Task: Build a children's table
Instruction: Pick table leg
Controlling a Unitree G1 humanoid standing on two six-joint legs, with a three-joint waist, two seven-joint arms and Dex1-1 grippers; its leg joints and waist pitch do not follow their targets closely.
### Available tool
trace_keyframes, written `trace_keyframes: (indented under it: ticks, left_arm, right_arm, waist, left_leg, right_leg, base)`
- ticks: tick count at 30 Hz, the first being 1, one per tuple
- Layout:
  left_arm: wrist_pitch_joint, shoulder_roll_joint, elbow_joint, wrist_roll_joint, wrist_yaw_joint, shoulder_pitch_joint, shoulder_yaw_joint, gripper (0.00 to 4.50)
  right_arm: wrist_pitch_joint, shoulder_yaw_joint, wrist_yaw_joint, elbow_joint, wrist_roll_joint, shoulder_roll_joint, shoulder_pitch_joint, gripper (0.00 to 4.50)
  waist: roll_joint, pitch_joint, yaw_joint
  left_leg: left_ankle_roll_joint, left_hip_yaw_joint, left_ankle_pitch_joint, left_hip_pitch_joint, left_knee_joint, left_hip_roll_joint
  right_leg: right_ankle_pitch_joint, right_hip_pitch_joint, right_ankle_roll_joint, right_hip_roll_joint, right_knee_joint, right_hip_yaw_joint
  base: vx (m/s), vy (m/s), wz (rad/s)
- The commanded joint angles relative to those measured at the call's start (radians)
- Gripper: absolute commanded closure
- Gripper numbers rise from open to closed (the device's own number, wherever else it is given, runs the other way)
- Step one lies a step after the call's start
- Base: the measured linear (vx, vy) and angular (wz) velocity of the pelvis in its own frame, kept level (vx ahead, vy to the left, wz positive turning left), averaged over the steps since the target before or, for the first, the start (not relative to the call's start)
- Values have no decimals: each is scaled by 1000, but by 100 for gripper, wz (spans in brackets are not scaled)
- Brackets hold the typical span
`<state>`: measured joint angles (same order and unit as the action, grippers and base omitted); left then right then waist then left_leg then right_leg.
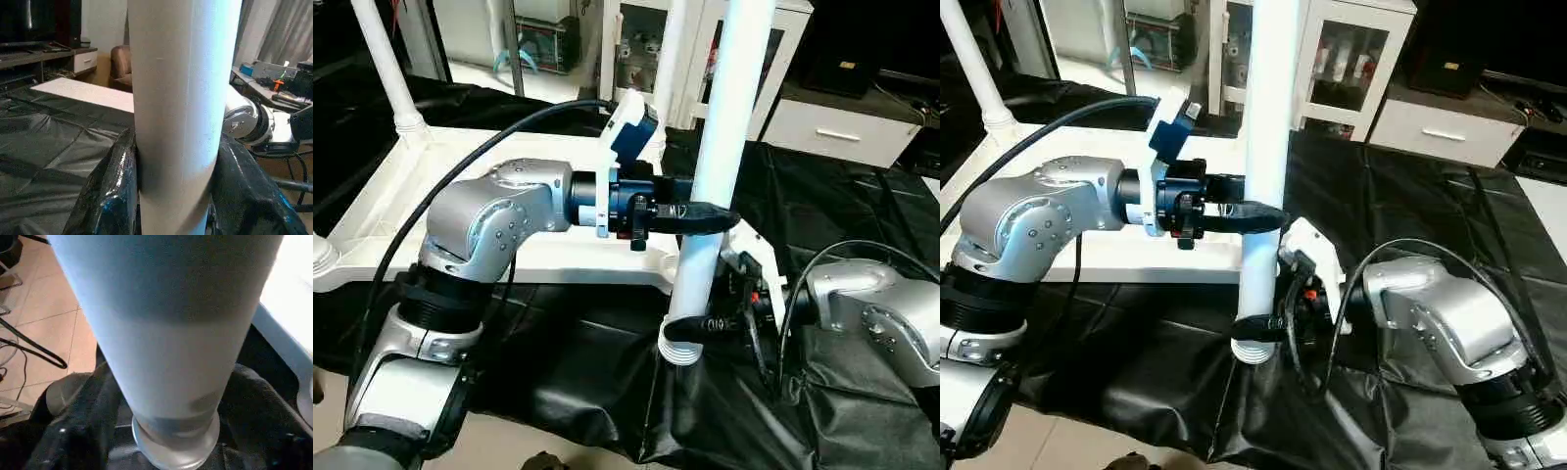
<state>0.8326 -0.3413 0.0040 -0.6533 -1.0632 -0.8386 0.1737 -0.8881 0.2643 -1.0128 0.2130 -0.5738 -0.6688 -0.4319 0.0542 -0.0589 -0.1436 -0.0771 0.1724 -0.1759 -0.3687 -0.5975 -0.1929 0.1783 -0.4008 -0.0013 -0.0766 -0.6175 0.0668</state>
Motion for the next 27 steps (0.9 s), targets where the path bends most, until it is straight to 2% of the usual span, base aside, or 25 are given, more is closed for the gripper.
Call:
trace_keyframes:
  ticks: [1, 11, 12, 16, 22, 23, 24, 27]
  left_arm:
    - [-8, 4, -26, 4, -3, -25, 11, 273]
    - [-9, 6, -27, 4, -8, -26, 10, 273]
    - [-8, 6, -29, 3, -8, -26, 10, 273]
    - [-6, 8, -29, 2, -6, -25, 9, 273]
    - [-5, 5, -26, 2, -4, -22, 3, 273]
    - [-5, 5, -25, 2, -3, -22, 2, 273]
    - [-4, 5, -24, 1, -3, -23, 1, 273]
    - [-4, 5, -24, 1, -5, -23, 1, 273]
  right_arm:
    - [11, 2, -7, -5, 13, -3, -12, 159]
    - [14, 14, -13, -8, 26, -6, -11, 247]
    - [15, 14, -13, -8, 26, -5, -11, 247]
    - [27, 9, -12, -11, 26, 2, -11, 253]
    - [61, -8, -8, -15, 33, 21, -10, 254]
    - [63, -16, 5, -23, 33, 34, -16, 220]
    - [63, -24, 14, -33, 29, 47, -23, 220]
    - [64, -21, 11, -34, 32, 46, -26, 176]
  waist:
    - [7, 70, 0]
    - [5, 70, 0]
    - [3, 70, 0]
    - [5, 69, 0]
    - [5, 70, 0]
    - [5, 70, 1]
    - [5, 70, 0]
    - [4, 69, 2]
  left_leg:
    - [-21, -5, -145, 10, 65, -33]
    - [-23, -5, -153, 11, 65, -34]
    - [-24, -6, -155, 11, 65, -34]
    - [-24, -6, -160, 11, 65, -33]
    - [-23, -6, -157, 11, 64, -33]
    - [-22, -6, -158, 10, 64, -33]
    - [-23, -6, -157, 11, 64, -33]
    - [-27, -6, -172, 11, 65, -33]
  right_leg:
    - [210, 54, -171, -66, 64, -46]
    - [219, 53, -170, -66, 65, -46]
    - [220, 53, -170, -66, 65, -46]
    - [224, 53, -171, -66, 65, -46]
    - [221, 53, -171, -66, 64, -46]
    - [222, 53, -172, -66, 64, -46]
    - [221, 52, -173, -66, 64, -46]
    - [242, 52, -171, -66, 65, -46]
  base:
    - [0, 0, 0]
    - [0, 0, 0]
    - [0, 0, 0]
    - [0, 0, 0]
    - [0, 0, 0]
    - [0, 0, 0]
    - [0, 0, 0]
    - [0, 0, 0]
